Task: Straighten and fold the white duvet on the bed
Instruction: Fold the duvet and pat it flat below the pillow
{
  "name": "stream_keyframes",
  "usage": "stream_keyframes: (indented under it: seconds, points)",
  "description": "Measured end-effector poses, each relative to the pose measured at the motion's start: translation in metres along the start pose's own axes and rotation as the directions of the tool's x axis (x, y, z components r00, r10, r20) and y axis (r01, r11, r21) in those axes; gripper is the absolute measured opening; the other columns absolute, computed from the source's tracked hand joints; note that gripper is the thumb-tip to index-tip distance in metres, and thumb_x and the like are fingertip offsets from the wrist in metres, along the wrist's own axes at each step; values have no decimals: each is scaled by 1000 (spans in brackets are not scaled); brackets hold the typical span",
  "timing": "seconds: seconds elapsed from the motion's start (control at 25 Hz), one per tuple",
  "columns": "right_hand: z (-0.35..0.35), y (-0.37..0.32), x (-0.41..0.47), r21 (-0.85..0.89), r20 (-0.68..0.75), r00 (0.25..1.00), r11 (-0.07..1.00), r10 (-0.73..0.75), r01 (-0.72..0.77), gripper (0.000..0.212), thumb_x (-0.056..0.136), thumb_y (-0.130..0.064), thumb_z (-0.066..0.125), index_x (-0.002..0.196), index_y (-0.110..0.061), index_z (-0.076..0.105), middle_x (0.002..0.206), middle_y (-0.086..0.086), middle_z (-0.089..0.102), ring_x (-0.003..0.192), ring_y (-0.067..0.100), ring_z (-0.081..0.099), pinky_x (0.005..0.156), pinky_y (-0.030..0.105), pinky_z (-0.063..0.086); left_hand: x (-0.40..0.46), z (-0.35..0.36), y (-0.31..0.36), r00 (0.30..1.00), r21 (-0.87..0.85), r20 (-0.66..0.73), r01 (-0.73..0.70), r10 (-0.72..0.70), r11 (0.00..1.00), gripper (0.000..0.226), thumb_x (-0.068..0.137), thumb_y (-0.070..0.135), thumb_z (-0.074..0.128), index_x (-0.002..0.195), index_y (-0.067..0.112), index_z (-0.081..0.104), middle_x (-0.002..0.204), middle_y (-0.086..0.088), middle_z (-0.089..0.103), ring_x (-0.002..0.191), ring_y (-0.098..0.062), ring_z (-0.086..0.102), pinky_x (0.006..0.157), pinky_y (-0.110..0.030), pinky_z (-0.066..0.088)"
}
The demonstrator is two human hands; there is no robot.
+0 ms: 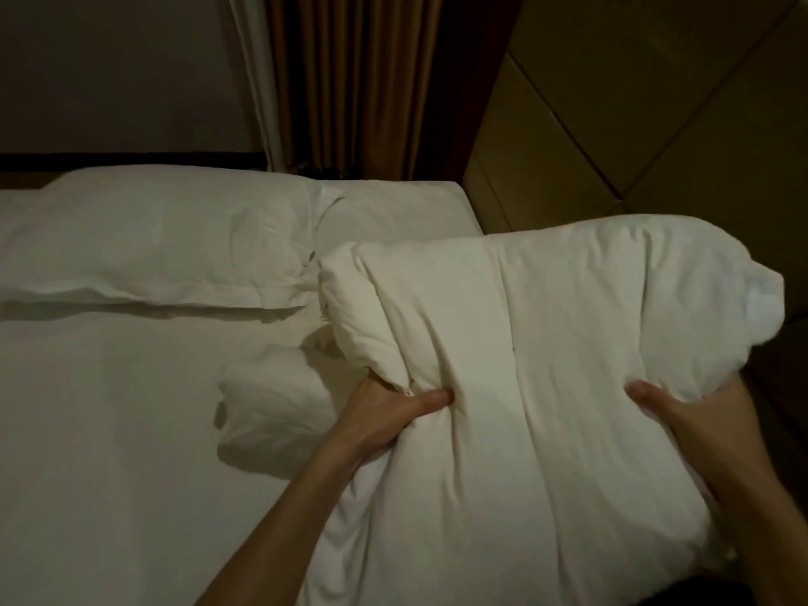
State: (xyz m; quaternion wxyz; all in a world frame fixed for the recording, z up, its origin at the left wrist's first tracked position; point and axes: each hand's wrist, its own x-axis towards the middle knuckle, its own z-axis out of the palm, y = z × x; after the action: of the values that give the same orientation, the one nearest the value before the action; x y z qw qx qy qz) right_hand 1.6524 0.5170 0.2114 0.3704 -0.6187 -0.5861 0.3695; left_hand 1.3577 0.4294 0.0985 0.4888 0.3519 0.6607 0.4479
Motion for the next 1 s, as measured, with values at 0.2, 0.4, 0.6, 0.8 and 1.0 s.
stream_keyframes:
  seconds: [0.2,0.4,0.6,0.8,1.0]
  points:
    - [3,44,7,31,99,988,992,122,-126,127,37,-56,93,149,-21,42,141,-5,52,123,18,51,102,34,38,0,16,-20,992,78,-81,100,-93,992,120,40,76,82,142,21,50,137,14,54,123,-5,53,102,-23,40]
    - [46,50,-3,-32,192,970,989,151,-148,149,22,-84,81,150,-23,38,146,-1,51,128,22,50,103,41,43,-23,-31,-40,977,22,-191,100,-94,995,116,34,74,85,135,31,48,137,11,54,123,-7,53,103,-26,39]
    - [97,10,-4,36,251,967,998,48,-59,126,33,-66,81,144,-22,43,128,-8,51,115,16,50,91,32,39,-66,-130,-38,937,114,-349,39,3,993,124,32,77,85,138,22,53,132,15,58,118,-4,58,105,-34,44]
    - [194,37,11,-122,444,892,992,78,-26,135,45,-75,80,157,-24,27,147,-7,44,133,17,45,108,33,35,-70,-181,-86,919,-4,-371,146,-137,989,124,42,72,87,147,24,40,139,15,46,124,-5,48,109,-29,34]
    - [215,139,10,-350,389,860,916,331,-194,152,32,-95,72,158,-24,23,157,6,42,136,30,47,107,39,40,-84,-178,-172,861,-90,-351,360,-367,929,134,32,80,81,147,25,42,146,5,50,124,-11,51,109,-32,37]
